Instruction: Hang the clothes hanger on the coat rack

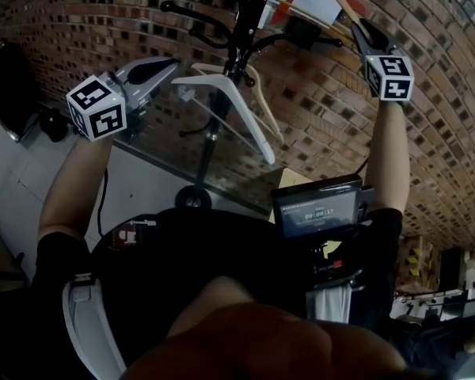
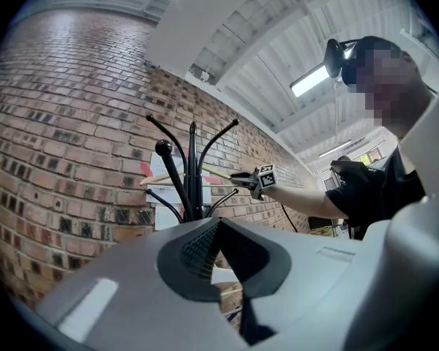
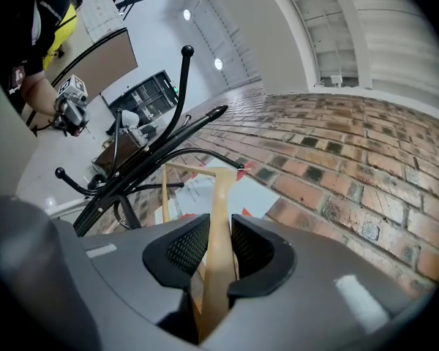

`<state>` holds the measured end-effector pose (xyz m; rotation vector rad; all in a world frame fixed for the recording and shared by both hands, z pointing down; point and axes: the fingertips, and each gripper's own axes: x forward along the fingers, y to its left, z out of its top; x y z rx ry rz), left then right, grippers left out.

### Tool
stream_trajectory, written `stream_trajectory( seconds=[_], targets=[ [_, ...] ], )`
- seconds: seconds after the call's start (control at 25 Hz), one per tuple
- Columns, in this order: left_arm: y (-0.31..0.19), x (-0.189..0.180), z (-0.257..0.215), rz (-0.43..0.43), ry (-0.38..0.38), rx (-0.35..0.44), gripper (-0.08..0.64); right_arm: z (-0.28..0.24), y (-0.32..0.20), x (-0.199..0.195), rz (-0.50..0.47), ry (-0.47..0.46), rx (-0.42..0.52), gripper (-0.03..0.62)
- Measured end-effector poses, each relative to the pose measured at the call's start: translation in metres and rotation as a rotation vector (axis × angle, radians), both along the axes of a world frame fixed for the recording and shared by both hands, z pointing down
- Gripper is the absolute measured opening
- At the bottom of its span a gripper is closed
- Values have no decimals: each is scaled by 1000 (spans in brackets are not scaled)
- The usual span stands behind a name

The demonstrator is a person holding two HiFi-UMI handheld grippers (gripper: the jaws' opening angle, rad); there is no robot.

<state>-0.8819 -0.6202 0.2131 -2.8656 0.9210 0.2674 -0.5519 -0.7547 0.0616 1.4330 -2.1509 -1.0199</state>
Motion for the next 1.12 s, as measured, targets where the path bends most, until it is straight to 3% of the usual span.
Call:
stream_trajectory(
  seconds=[0.32,0.48,0.76,1.12],
  targets=[
    [5,-18,4,-37,7,-8,-6,10,-12,-35,11,135,47,107],
    [8,-24,4,-45,7,-12,-6,11,-16,-33,36,147,74,107],
    [10,-33,10,-54,11,-22,-6,21,-17,-24,64,268,101,107],
    [11,-38,16,-56,16,-41,-7,44,-26,-10,49,193,43,107]
  ],
)
